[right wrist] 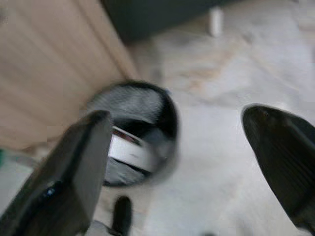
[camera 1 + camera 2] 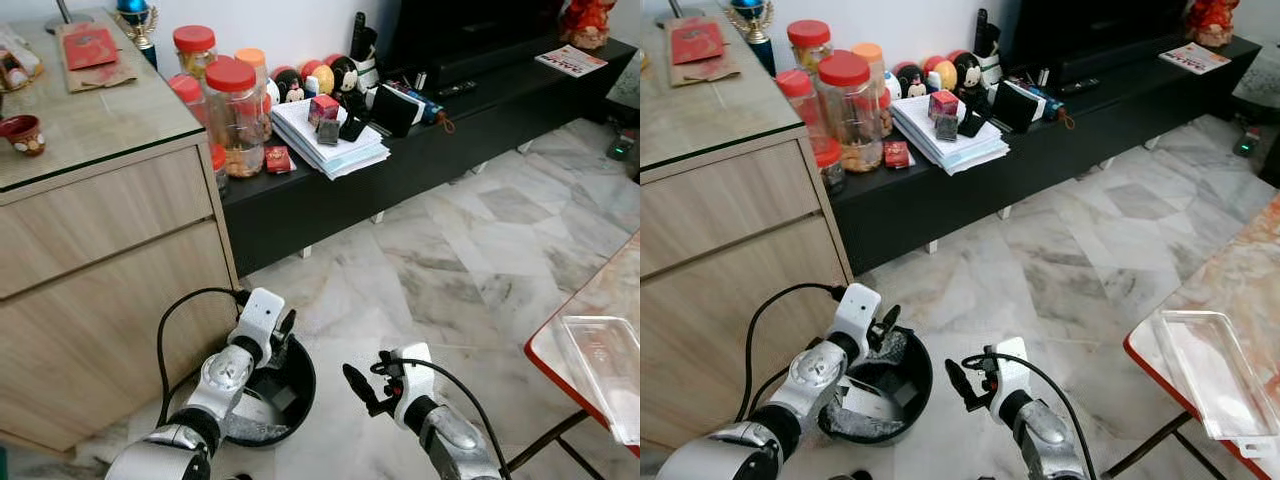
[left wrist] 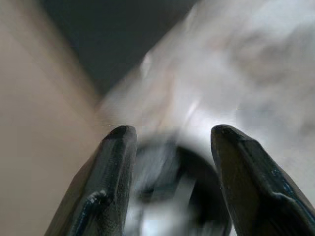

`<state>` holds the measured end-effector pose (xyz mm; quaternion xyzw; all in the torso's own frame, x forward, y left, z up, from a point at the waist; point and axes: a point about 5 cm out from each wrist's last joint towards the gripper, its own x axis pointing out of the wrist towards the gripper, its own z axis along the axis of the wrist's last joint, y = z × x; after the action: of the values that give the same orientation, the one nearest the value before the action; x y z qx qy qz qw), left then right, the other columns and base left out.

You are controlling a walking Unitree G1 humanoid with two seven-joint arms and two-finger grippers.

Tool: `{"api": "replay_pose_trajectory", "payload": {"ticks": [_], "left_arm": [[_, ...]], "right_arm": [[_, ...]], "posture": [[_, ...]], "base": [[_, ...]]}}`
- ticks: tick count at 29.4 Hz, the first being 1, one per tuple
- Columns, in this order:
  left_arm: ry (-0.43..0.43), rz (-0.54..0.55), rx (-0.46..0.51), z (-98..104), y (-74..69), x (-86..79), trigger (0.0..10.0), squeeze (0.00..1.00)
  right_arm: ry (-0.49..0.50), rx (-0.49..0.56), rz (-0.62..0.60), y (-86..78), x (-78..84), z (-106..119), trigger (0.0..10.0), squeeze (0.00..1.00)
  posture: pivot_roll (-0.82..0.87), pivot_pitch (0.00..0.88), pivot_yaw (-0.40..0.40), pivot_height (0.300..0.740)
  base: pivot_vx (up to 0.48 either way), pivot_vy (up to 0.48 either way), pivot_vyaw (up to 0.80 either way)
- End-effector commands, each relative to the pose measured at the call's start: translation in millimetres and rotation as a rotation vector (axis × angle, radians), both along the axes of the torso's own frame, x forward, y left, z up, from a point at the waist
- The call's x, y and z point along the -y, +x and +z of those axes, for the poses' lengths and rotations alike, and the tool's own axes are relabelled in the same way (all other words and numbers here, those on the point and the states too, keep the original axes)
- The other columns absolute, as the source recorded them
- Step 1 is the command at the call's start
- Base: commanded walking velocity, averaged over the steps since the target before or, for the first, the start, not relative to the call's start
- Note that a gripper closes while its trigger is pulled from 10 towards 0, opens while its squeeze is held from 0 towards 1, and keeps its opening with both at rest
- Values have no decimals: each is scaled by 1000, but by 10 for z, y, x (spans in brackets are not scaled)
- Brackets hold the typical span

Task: Picking trash to rubbish bin

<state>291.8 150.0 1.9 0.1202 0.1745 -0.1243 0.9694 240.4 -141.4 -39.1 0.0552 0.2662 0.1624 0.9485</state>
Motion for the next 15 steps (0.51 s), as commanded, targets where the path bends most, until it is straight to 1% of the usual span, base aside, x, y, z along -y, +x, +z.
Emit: {"api": "replay_pose_trajectory", "payload": {"ticks": [1, 3, 4, 5, 7, 11, 15], "left_arm": [[24, 107, -131, -231, -215, -211, 10000, 0], [38, 159, -183, -316, -313, -309, 10000, 0], [35, 245, -271, -454, -494, -448, 10000, 0], [44, 295, -330, -542, -631, -541, 10000, 0], [45, 330, -369, -606, -744, -603, 10000, 0], [46, 392, -428, -694, -919, -701, 10000, 0], [44, 411, -439, -710, -959, -730, 10000, 0]], "right_arm": [[-67, -93, -77, -157, 150, -144, 10000, 0], [-94, -130, -98, -219, 180, -196, 10000, 0], [-126, -185, -125, -337, 225, -279, 10000, 0], [-122, -225, -159, -425, 246, -334, 10000, 0], [-135, -258, -184, -510, 276, -383, 10000, 0], [-149, -302, -236, -651, 306, -454, 10000, 0], [-144, -315, -265, -705, 294, -480, 10000, 0]], "posture": [[-93, 65, -9, 740], [-91, 58, 2, 740], [-92, 53, 12, 740], [-96, 47, 22, 740], [-95, 44, 31, 740], [-78, 31, 45, 740], [-79, 17, 62, 740]], "base": [[0, 0, 0], [0, 0, 0], [0, 0, 0], [0, 0, 0], [0, 0, 0], [0, 0, 0], [0, 0, 0]]}}
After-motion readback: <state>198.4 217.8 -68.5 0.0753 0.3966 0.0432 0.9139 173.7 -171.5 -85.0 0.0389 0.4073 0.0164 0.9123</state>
